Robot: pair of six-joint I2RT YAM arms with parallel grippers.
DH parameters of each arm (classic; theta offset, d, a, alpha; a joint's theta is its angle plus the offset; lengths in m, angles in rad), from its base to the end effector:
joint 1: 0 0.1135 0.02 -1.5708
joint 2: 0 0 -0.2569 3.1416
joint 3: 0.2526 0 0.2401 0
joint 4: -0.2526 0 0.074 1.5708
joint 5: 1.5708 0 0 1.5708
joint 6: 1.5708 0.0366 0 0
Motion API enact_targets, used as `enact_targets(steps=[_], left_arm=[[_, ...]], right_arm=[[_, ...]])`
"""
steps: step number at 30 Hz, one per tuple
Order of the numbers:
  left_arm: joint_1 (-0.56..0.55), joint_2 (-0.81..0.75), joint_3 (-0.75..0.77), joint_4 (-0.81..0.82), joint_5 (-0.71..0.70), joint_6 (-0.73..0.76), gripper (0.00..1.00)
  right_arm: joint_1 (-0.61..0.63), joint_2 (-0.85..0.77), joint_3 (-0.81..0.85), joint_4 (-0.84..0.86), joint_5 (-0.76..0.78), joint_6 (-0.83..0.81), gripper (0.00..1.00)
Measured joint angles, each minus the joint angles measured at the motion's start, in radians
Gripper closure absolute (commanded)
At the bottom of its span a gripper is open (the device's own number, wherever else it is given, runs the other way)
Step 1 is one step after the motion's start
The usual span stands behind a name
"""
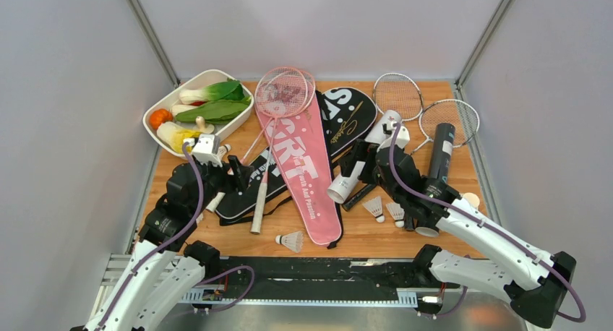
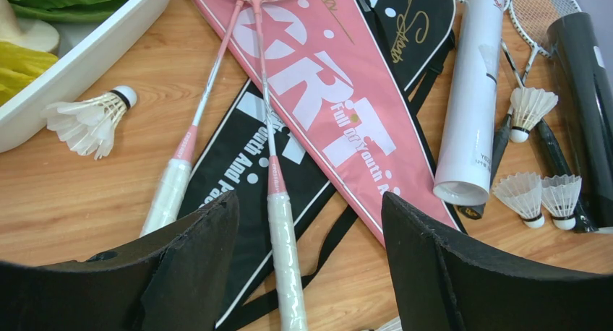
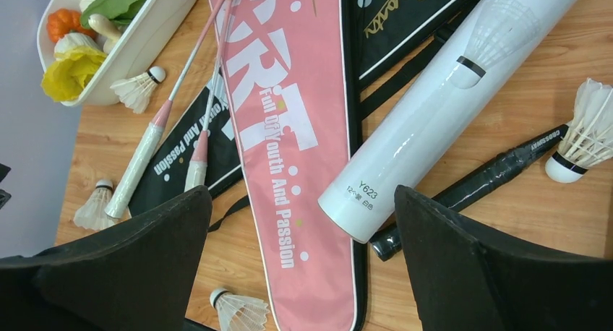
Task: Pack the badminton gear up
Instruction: Open the lid of the shuttle tube.
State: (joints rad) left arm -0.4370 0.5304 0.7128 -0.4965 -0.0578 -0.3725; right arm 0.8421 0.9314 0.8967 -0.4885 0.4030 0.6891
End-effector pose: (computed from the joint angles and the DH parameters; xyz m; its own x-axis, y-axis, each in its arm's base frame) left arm 0.1108 -0.0494 0.3105 -0.3964 -0.2159 -0.8924 0.2453 0.9117 -0.3295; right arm 0.1402 0.1355 0.3178 -0.5493 0.2629 -0.7932 -0.1435 0.9054 0.3995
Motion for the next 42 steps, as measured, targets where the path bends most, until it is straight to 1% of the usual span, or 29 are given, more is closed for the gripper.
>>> enact_targets(steps=[5, 10, 13, 15, 16, 17, 21, 24, 29, 32, 38, 42], left_arm=[[0.0, 0.0, 0.0, 0.0, -0.004, 0.0, 0.2], [0.0, -0.005, 0.0, 0.0, -0.016, 0.0, 0.2], [0.0, -0.009, -0.001, 0.0, -0.026, 0.0, 0.21], [0.0, -0.011, -0.001, 0.0, -0.031, 0.0, 0.21], [0.0, -0.012, -0.001, 0.0, -0.031, 0.0, 0.21], [0.0, -0.014, -0.001, -0.001, -0.031, 0.0, 0.21], [0.0, -0.019, -0.002, 0.0, -0.03, 0.0, 0.21], [0.0, -0.021, -0.002, 0.0, -0.029, 0.0, 0.21], [0.0, -0.021, -0.002, 0.0, -0.022, 0.0, 0.21], [0.0, -0.021, -0.002, 0.0, -0.021, 0.0, 0.21], [0.0, -0.022, -0.003, 0.0, -0.014, 0.0, 0.21], [0.0, -0.022, -0.004, 0.0, -0.011, 0.0, 0.22]], right_arm=[[0.0, -0.004, -0.006, 0.0, 0.05, 0.06, 0.0], [-0.003, 0.005, -0.016, -0.01, 0.156, 0.134, 0.0], [-0.033, 0.045, -0.016, -0.01, 0.209, 0.18, 0.02], [-0.071, 0.09, -0.015, -0.01, 0.227, 0.204, 0.06], [-0.098, 0.122, -0.013, -0.011, 0.227, 0.218, 0.12], [-0.13, 0.163, -0.009, -0.01, 0.224, 0.23, 0.14], [-0.224, 0.314, -0.002, -0.01, 0.192, 0.261, 0.15], [-0.265, 0.416, 0.0, -0.008, 0.164, 0.282, 0.13], [-0.291, 0.526, 0.003, 0.01, 0.119, 0.311, 0.08], [-0.303, 0.571, 0.017, 0.066, 0.087, 0.328, 0.07], [-0.322, 0.654, 0.019, 0.173, 0.029, 0.318, 0.09], [-0.329, 0.692, 0.019, 0.196, 0.008, 0.294, 0.11]])
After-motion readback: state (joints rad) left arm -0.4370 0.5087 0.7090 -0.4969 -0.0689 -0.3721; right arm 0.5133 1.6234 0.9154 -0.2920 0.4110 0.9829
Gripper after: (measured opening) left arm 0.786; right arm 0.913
